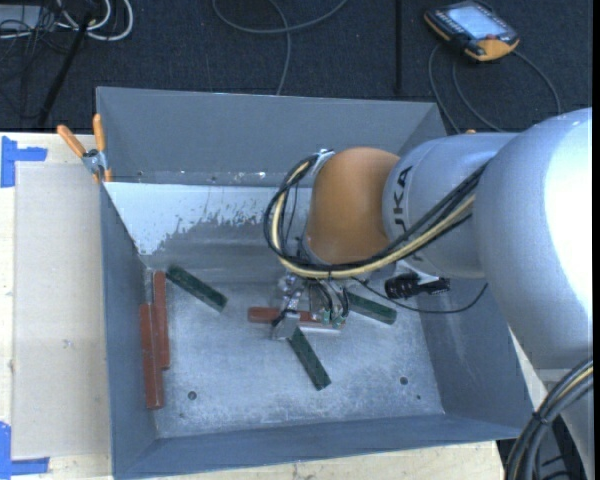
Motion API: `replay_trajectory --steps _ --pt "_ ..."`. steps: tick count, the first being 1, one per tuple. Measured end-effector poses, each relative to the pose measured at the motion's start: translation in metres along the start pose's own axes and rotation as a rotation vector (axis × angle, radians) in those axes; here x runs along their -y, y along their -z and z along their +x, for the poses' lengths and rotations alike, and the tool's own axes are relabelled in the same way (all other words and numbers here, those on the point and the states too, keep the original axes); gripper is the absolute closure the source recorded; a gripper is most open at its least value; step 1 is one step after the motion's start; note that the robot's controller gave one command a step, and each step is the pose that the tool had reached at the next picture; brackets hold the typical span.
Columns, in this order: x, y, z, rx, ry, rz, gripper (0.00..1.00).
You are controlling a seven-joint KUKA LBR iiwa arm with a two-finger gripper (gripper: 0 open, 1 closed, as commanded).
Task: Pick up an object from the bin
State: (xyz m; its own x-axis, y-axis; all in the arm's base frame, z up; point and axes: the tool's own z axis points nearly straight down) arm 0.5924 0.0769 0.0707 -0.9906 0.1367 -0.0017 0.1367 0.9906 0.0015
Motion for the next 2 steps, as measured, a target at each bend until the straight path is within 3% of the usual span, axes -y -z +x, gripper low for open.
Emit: replay_trajectory --steps 1,2 --pt "0.000 0.000 0.000 0.000 -0.001 0.000 1.00" --pt "0.003 0.043 -0.004 -0.010 0.002 0.003 1.00"
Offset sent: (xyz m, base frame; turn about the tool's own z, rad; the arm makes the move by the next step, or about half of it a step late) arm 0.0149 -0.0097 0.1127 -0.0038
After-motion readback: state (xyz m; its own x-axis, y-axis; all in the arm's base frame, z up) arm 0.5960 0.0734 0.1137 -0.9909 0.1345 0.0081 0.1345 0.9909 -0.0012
